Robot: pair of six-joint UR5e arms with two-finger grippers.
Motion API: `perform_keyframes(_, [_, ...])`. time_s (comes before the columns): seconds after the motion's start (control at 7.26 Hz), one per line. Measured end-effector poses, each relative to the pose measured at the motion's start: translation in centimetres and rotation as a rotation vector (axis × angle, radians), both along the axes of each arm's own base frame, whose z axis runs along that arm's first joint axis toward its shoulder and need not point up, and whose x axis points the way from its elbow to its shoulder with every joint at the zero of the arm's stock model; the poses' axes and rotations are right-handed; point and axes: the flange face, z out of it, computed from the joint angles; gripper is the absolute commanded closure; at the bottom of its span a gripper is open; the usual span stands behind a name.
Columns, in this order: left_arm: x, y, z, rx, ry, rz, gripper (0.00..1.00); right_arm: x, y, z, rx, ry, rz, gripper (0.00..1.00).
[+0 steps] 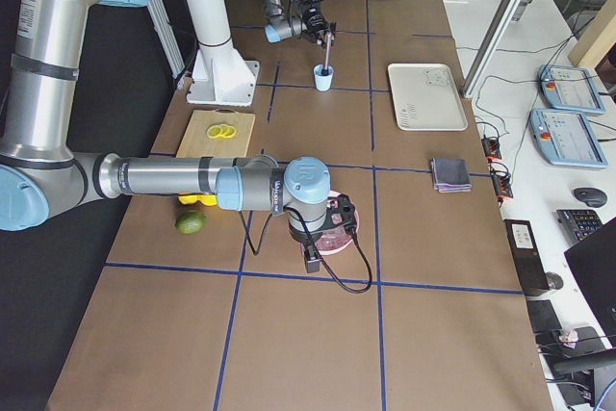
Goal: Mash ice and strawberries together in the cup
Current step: 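Press the muddler down into the cup with the left gripper, then lift the muddler out and carry it back to its spot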
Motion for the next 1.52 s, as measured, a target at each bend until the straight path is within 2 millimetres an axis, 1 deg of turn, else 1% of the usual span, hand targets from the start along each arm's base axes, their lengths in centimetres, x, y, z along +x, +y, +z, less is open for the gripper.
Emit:
perform_keyframes(0.28, [0.7,0.9,0.8,-0.005,-0.012,0.018,1.0,0.0,0.0,-0.1,0.001,0.0,0.001,0.0])
perform_keyframes(0.55, [1.0,1.3,1.6,-0.009,-0.025,0.025,1.0,0.0,0.0,-0.1,0.002,0.0,0.001,0.0])
perform_keyframes(0.69, [1.0,1.3,1.5,-0.009,-0.023,0.026,1.0,0.0,0.0,-0.1,0.003,0.0,0.0,0.0])
perform_keyframes(0.83, [0.6,1.4,1.0,-0.006,-0.011,0.027,1.0,0.0,0.0,-0.1,0.003,0.0,0.0,0.0])
perform_keyframes(0.96, [-0.5,1.1,-0.3,-0.002,0.016,0.021,1.0,0.0,0.0,-0.1,0.003,0.0,0.0,0.0])
perform_keyframes(1.24, [-4.5,-1.1,-4.5,-0.047,0.038,0.01,1.0,0.0,0.0,-0.1,0.002,0.0,0.001,0.0])
perform_keyframes(1.38, [-6.2,-1.7,-6.5,-0.082,0.0,0.003,1.0,0.0,0.0,0.0,0.001,0.0,0.001,0.0])
perform_keyframes(1.52, [-7.6,-2.0,-7.7,-0.116,-0.066,-0.005,1.0,0.0,0.0,0.0,0.0,0.001,0.001,0.0])
